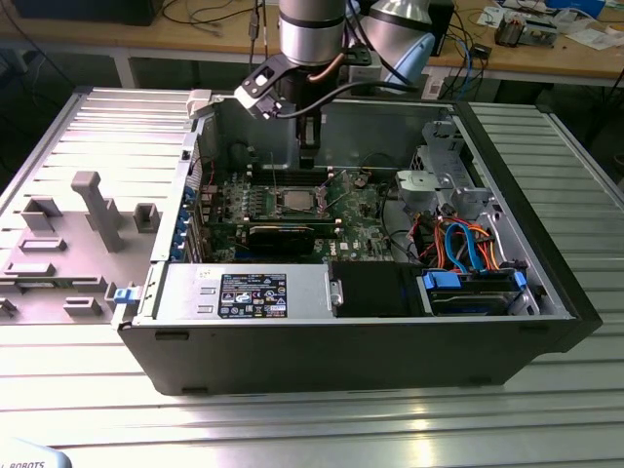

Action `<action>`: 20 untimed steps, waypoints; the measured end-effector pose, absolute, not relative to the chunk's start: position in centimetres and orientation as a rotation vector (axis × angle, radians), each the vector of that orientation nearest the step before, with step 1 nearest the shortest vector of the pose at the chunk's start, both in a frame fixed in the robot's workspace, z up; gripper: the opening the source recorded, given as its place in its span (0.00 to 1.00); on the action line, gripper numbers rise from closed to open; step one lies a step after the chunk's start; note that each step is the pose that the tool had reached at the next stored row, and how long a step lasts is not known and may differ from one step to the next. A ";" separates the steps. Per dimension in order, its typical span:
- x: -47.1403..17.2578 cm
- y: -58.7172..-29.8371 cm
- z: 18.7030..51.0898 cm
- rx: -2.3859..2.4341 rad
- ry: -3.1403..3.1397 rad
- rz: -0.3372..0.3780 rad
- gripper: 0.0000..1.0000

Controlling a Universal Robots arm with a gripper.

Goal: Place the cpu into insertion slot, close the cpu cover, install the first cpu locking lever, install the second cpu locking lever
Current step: 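Close the cpu cover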

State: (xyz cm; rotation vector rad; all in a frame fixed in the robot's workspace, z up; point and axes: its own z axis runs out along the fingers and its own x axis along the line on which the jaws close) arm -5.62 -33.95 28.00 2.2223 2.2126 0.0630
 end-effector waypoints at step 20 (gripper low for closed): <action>-4.8 -33.9 28.0 2.223 2.212 0.063 0.11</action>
